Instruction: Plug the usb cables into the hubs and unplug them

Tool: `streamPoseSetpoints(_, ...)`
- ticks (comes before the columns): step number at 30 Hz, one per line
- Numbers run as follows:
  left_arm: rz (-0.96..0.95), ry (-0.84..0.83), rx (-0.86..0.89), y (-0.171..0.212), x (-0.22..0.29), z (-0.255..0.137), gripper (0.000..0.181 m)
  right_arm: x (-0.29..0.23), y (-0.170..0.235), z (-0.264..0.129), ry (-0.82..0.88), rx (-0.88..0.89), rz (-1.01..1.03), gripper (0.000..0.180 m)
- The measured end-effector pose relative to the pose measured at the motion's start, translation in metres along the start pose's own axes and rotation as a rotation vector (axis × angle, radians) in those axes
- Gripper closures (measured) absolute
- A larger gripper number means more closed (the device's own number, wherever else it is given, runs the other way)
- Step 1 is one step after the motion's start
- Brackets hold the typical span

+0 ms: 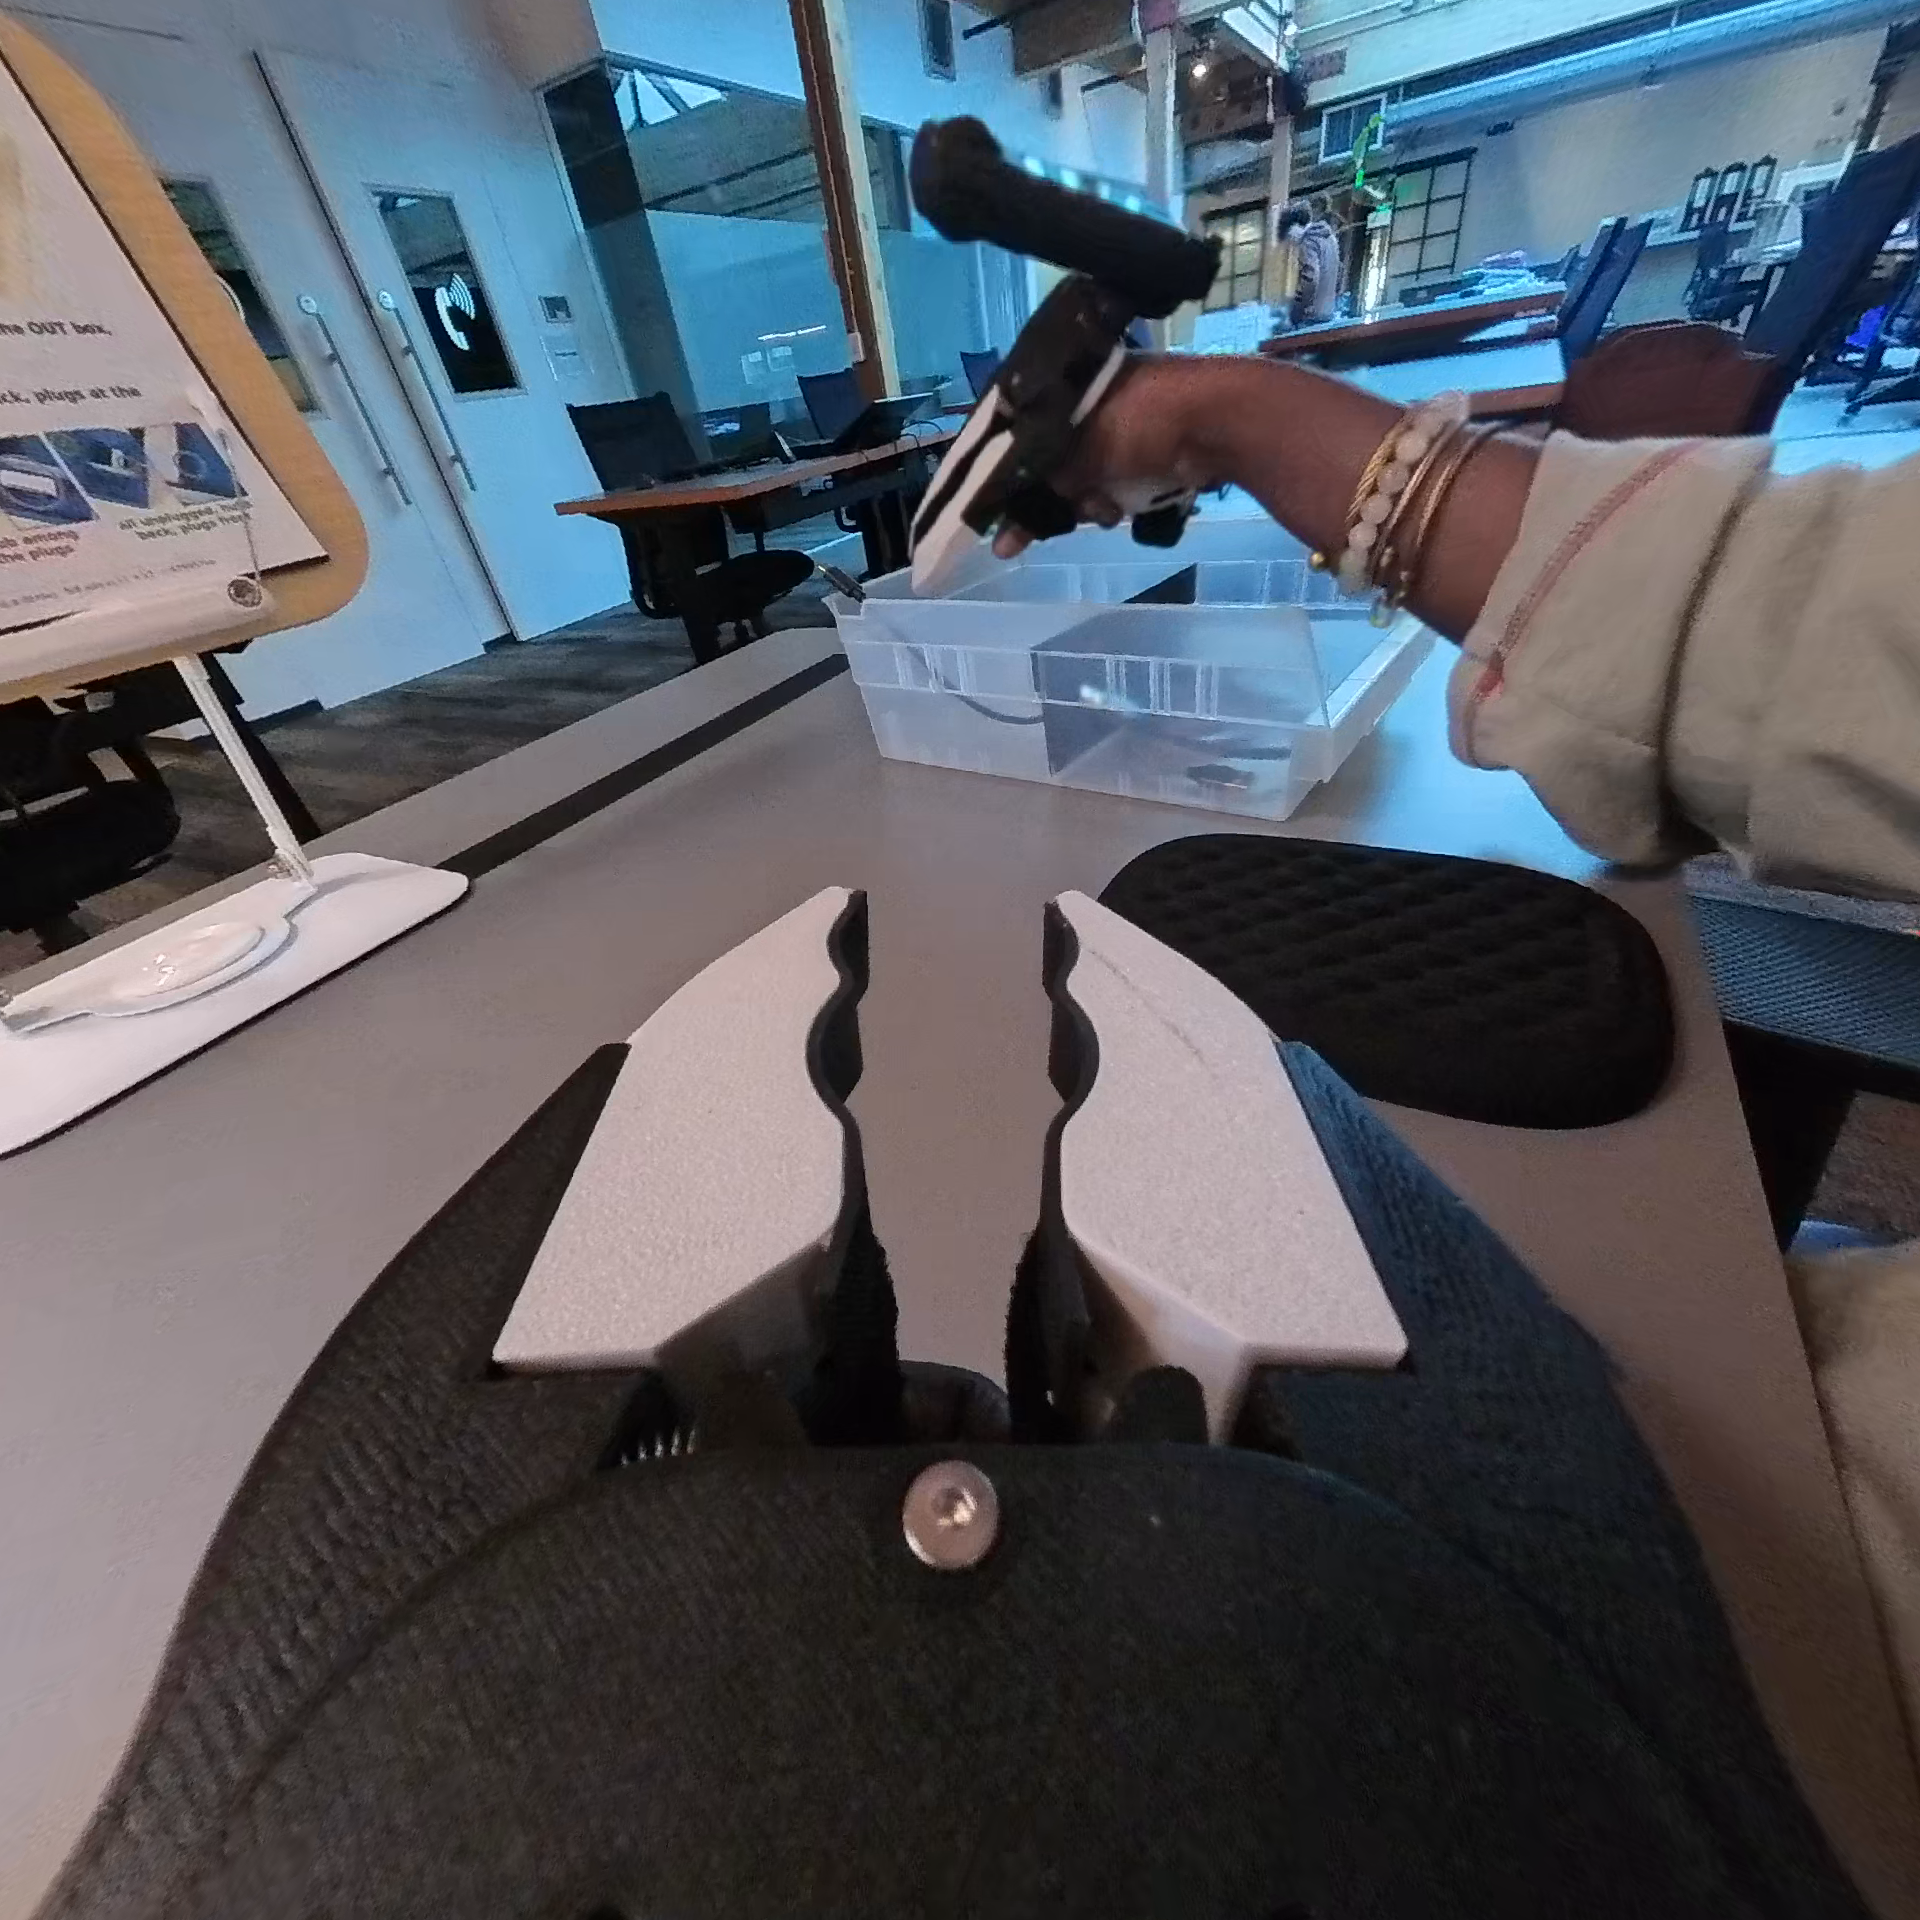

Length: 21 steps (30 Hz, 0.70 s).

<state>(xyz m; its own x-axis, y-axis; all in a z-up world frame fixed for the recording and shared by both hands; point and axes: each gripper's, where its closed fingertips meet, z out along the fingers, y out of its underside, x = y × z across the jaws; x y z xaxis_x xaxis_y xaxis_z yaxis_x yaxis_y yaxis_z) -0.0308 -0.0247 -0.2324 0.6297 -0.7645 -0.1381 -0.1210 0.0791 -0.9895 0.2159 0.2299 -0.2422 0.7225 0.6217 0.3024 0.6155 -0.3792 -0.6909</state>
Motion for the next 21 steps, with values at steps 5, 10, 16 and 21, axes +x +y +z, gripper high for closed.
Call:
streamPoseSetpoints(5,0.007,0.003,-0.005,0.001,0.001,0.001,0.148,0.021,-0.007,0.015,-0.030,-0.011,0.280,0.150)
streamPoseSetpoints(10,0.011,-0.001,-0.004,0.000,0.000,0.001,0.148,0.021,-0.004,0.041,-0.118,-0.021,0.396,0.152)
streamPoseSetpoints(16,0.005,-0.001,0.010,-0.001,0.000,-0.001,0.148,0.040,0.045,0.023,0.038,-0.114,0.369,0.168)
streamPoseSetpoints(21,0.022,-0.011,0.005,-0.002,-0.001,-0.001,0.148,0.043,0.092,0.002,0.113,-0.313,0.299,0.167)
